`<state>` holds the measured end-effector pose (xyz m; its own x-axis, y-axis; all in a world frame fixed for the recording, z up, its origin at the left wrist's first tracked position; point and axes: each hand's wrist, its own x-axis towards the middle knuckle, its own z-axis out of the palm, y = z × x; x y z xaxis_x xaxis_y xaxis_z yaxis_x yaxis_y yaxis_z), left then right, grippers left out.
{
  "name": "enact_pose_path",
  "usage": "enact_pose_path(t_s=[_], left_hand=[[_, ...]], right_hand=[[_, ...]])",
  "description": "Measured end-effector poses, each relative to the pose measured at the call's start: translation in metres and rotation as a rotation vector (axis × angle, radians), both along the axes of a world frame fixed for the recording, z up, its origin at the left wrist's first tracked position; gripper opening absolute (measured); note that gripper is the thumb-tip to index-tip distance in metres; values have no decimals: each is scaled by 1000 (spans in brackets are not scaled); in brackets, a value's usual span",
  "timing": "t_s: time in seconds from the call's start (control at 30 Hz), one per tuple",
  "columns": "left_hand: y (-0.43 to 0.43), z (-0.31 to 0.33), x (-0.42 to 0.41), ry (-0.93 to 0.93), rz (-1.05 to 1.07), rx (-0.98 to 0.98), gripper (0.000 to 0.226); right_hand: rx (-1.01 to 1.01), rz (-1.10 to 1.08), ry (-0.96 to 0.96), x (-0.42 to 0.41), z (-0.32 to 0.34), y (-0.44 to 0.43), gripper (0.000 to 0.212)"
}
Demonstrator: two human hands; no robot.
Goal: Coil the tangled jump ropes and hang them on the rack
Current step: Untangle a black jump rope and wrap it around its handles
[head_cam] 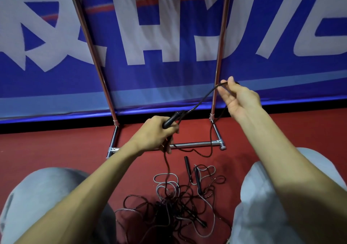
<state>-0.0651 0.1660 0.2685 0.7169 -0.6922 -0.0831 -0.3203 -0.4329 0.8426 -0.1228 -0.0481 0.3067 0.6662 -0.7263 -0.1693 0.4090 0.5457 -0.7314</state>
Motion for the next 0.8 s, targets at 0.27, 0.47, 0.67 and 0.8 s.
enact_pose_path(t_s=[0.27,0.47,0.67,0.8], left_hand=[[10,30,-10,524,71,-345,16],[14,45,-7,705,290,-805,17],[21,46,6,849,322,-1144,20],[26,46,15,900,387,-1367,22]], right_hand=[[86,89,13,9,-9,5,8],[-375,461,206,7,-14,30,5],[-828,989,274,3,-20,68,33],[-1022,1120,283,2,-26,80,31]])
